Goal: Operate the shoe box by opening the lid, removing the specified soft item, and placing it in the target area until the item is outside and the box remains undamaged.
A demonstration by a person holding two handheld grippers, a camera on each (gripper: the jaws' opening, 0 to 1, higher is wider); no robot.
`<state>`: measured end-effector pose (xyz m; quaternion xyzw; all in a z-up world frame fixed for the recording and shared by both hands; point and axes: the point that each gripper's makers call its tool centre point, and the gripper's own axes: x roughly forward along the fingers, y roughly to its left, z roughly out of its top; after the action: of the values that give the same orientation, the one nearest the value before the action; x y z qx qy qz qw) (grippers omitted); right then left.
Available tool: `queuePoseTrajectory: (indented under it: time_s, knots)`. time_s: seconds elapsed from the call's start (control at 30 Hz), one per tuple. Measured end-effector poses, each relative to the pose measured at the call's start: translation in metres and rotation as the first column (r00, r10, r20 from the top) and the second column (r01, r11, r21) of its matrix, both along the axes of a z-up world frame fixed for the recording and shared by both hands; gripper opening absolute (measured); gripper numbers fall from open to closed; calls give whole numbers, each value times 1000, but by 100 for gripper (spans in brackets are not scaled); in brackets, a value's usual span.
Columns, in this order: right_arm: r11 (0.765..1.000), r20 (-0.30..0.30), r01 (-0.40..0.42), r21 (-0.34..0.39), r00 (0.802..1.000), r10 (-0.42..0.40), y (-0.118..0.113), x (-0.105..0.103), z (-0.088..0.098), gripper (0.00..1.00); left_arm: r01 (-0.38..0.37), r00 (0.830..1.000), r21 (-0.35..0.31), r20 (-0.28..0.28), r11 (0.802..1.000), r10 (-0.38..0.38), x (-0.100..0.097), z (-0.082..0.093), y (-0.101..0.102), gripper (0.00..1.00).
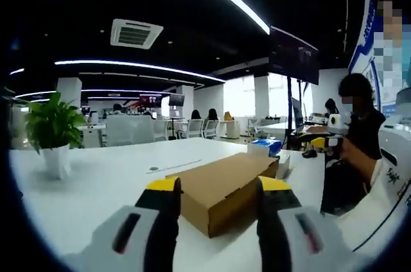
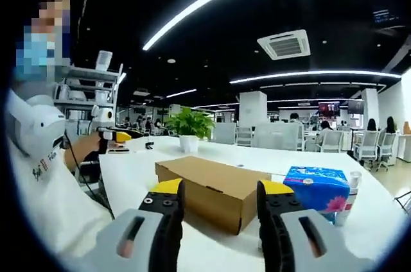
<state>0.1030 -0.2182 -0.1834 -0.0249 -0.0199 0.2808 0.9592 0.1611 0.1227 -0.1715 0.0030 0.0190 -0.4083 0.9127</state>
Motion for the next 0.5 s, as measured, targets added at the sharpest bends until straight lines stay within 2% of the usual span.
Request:
queuePoseTrajectory:
  time_s: [0.13,0.23,0.27,0.33,0.43,0.5]
  knots:
    - [999,1,-18,36,1000,18,2,-7,2,42,-8,1000,5,-2,1000,8,-1,-7,4,47]
    - [1000,-8,-9,28,1000,9,7,-11,-6,41,-6,1000,-10,-13,1000,6,-2,-7,7,47]
    - [1000,-14,-12,17,1000,12,9,-13,-12,41,-9,1000,-11,-9,1000,9,-2,-6,8,47]
    - [998,-8,8,-59,1000,-8,6,-15,-22,41,-13,1000,7,-1,1000,13,0,-7,11,47]
    - [998,21,10,-67,1000,-9,8,-15,-19,41,-10,1000,23,-2,1000,10,-3,-14,17,47]
    - [1000,25,4,-27,1000,-3,11,-11,-12,41,-22,1000,54,-13,998,23,0,-20,20,47]
